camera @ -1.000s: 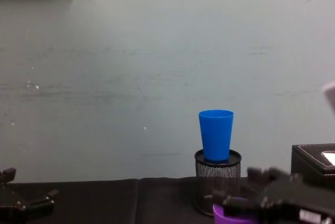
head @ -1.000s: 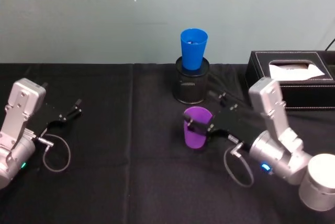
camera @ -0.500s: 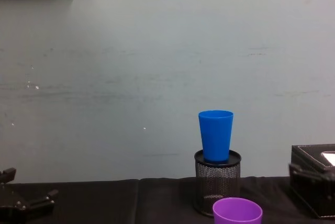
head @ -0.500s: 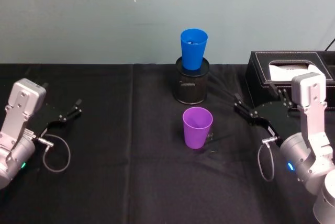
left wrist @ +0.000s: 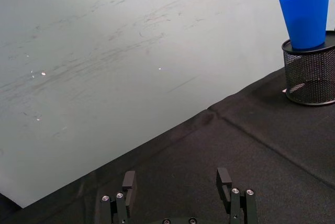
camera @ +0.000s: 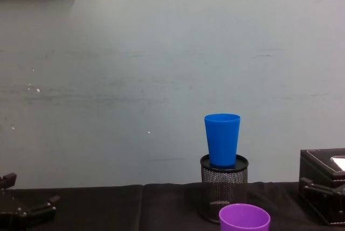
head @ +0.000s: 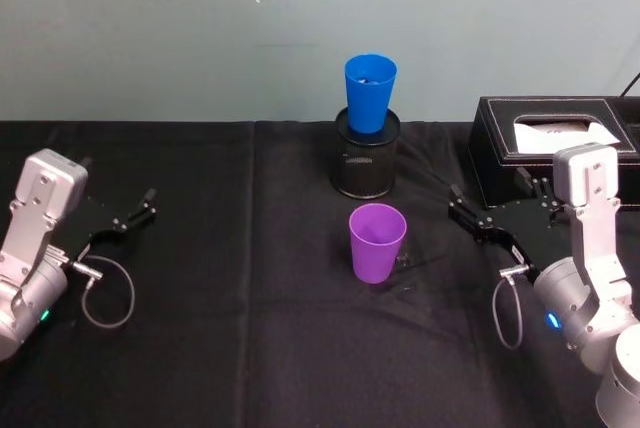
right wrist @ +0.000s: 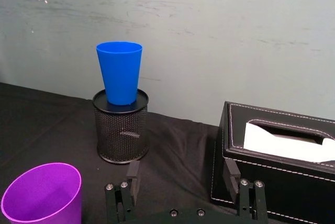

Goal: Pick up one cup with a gripper and tap it against the other cup.

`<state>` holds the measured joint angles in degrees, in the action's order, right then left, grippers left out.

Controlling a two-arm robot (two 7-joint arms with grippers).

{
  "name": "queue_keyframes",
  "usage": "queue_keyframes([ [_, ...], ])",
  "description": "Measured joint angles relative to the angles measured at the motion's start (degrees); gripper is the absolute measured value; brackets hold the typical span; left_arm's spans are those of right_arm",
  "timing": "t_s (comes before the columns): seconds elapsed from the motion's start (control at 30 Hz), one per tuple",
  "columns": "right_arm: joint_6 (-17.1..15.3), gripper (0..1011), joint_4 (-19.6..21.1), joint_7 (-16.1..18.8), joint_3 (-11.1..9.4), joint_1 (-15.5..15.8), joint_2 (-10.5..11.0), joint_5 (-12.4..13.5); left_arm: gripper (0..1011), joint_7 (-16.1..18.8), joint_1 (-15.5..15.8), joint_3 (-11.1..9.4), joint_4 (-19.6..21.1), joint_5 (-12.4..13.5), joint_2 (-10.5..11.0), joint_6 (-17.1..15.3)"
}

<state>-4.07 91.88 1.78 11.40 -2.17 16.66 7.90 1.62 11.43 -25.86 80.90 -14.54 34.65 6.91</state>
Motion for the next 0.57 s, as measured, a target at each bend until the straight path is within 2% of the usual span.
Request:
queue_keyframes([
  [0.57,0.2,1004,0.2,0.2,0.1,-0.1,0.1,0.1,1000,0.0,0.0,0.0,0.0,0.0,0.0,0.0],
])
